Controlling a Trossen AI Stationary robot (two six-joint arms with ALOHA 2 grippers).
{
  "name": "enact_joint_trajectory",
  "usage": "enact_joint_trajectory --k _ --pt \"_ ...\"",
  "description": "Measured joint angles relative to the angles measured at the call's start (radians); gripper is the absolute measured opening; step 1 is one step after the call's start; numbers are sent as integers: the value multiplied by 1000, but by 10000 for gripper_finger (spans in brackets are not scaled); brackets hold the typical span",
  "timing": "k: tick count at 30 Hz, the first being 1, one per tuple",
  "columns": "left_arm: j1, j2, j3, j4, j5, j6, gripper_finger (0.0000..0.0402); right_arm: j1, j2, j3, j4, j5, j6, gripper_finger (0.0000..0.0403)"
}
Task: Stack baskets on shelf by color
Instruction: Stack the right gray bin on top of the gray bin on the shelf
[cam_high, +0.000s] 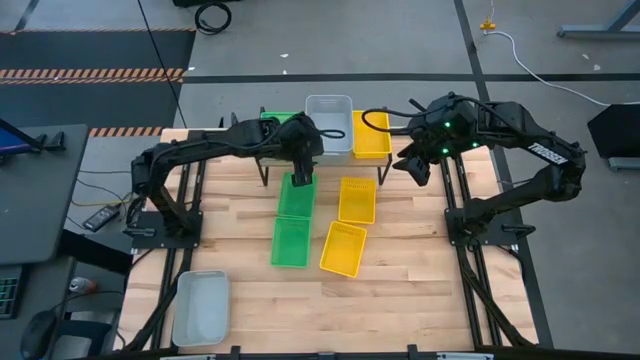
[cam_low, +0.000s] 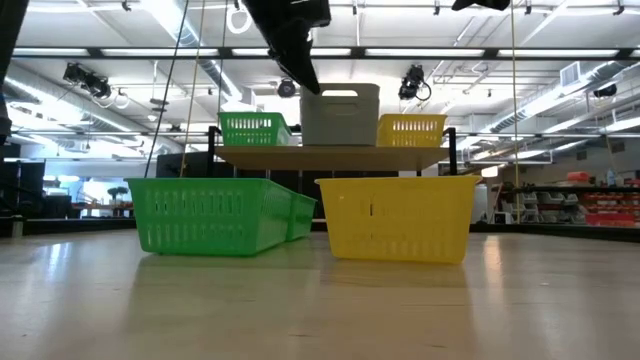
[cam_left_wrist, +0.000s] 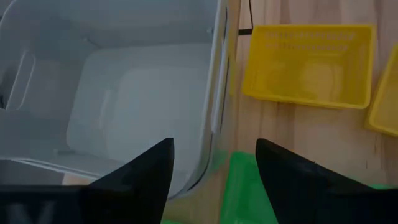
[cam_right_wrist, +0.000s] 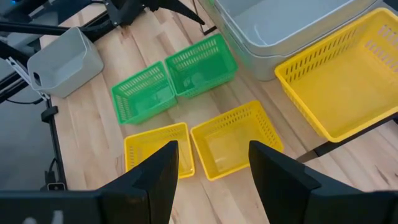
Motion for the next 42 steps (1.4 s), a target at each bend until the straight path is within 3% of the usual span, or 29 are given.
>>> enact_joint_trajectory --k 27,42 --pt "3 4 0 -32 -91 -131 143 0 11 0 2 27 -56 201" --pt "10 6 0 -13 -46 -9 134 0 11 0 -3 26 -56 201"
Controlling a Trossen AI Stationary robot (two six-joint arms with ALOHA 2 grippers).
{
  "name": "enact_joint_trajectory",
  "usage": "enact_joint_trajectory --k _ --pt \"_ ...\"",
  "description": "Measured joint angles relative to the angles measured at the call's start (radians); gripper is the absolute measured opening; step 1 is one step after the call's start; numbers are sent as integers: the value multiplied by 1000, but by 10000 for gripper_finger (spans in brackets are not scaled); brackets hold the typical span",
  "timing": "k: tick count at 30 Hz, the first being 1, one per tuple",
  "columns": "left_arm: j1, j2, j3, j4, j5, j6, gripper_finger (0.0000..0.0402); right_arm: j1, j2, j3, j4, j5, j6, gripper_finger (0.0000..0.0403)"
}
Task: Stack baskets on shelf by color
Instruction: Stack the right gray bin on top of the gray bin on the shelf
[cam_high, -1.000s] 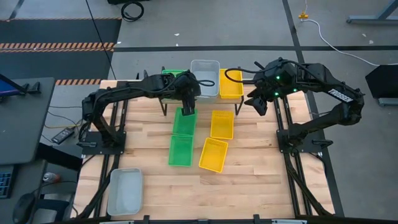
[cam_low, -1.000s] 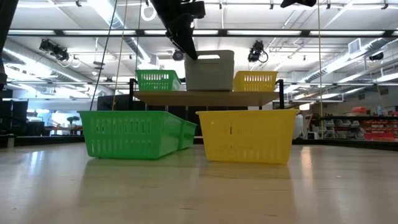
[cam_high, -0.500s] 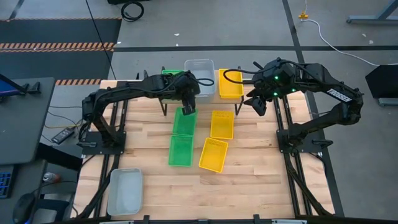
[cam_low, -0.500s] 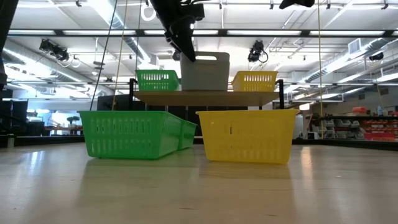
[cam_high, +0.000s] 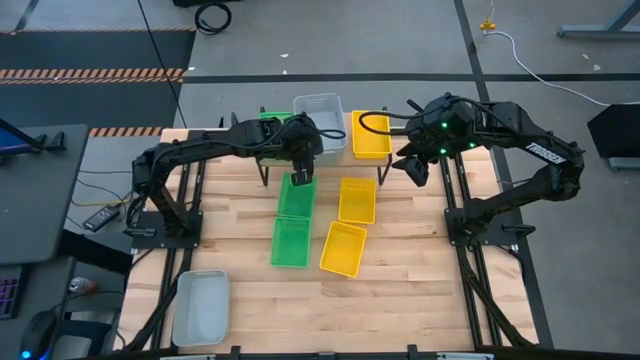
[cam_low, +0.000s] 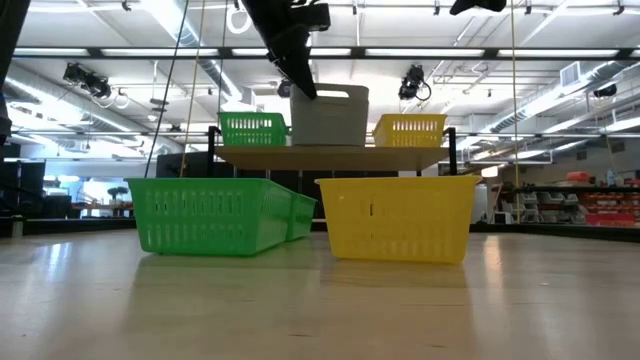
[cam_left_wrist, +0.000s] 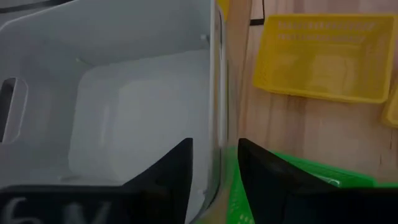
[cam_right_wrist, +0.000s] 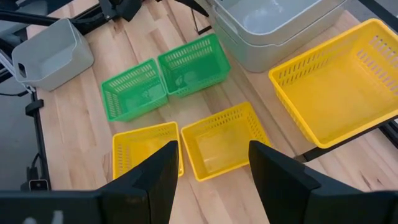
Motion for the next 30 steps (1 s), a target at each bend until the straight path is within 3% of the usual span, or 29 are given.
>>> enact_joint_trajectory --k 18,30 --pt "24 0 0 -5 61 41 22 0 0 0 -5 0 3 201" --pt "25 0 0 -1 59 75 16 0 0 0 -5 0 4 201"
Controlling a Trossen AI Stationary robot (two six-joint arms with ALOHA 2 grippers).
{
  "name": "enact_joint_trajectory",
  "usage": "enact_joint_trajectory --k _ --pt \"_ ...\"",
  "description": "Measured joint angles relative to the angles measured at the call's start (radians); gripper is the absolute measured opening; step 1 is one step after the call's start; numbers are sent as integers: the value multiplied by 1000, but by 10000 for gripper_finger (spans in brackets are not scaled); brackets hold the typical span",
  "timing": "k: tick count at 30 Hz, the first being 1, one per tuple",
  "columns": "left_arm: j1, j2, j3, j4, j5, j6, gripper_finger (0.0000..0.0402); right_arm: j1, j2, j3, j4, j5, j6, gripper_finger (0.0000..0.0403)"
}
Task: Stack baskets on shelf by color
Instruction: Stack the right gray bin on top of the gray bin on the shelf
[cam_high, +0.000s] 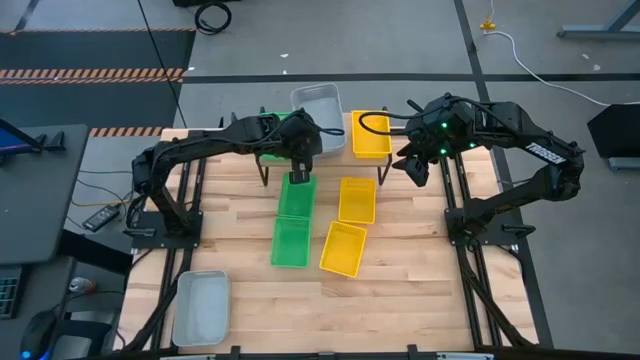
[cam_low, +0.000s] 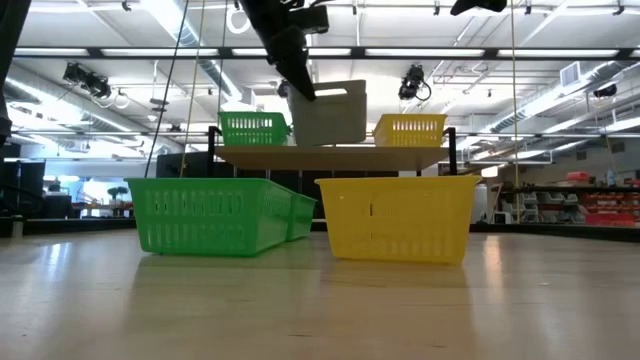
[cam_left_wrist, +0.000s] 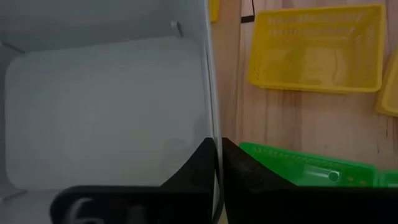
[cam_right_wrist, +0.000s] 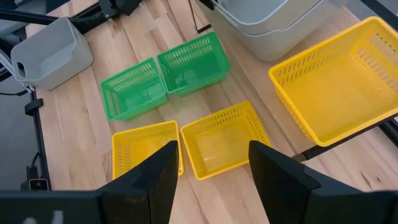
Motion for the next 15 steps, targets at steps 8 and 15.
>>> enact_joint_trajectory --k 8,15 --pt "0 0 0 1 44 77 20 0 0 0 0 14 0 201" --pt "0 0 0 1 66 99 17 0 0 0 0 15 7 201"
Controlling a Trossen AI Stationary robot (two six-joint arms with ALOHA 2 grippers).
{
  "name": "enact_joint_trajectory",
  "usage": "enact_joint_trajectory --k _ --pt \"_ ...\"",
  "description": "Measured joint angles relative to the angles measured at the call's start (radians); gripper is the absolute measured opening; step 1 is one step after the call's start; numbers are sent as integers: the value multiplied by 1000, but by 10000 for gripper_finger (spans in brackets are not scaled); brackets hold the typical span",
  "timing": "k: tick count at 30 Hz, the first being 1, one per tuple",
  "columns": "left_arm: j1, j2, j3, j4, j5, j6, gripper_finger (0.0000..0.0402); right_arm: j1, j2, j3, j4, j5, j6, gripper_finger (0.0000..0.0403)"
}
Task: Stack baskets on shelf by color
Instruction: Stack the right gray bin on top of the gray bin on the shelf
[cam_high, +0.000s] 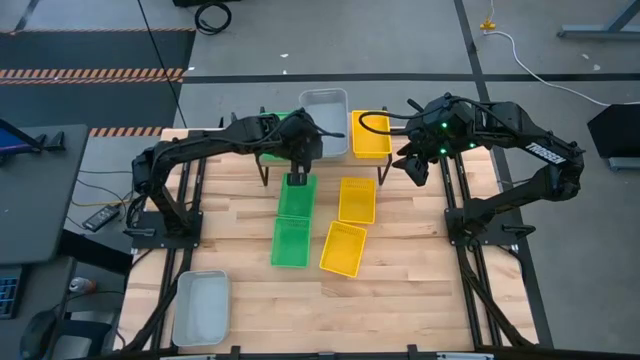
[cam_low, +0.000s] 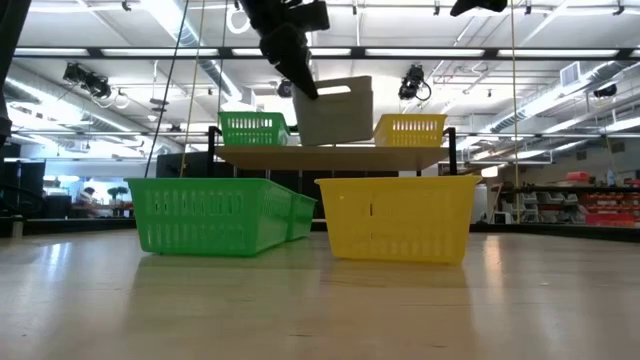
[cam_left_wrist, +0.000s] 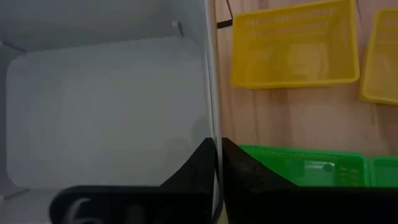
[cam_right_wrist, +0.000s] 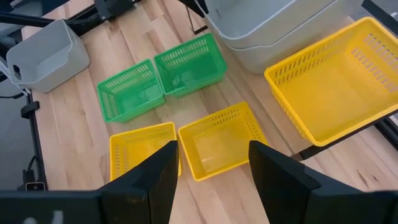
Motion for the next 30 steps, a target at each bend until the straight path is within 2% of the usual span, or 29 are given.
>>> enact_joint_trajectory --k 12,22,30 --pt "0 -2 0 -20 0 0 23 0 0 0 0 0 0 201" --pt "-1 -3 2 -15 -9 3 62 0 0 0 0 0 0 201" --pt "0 -3 2 2 -46 32 68 0 0 0 0 0 0 201"
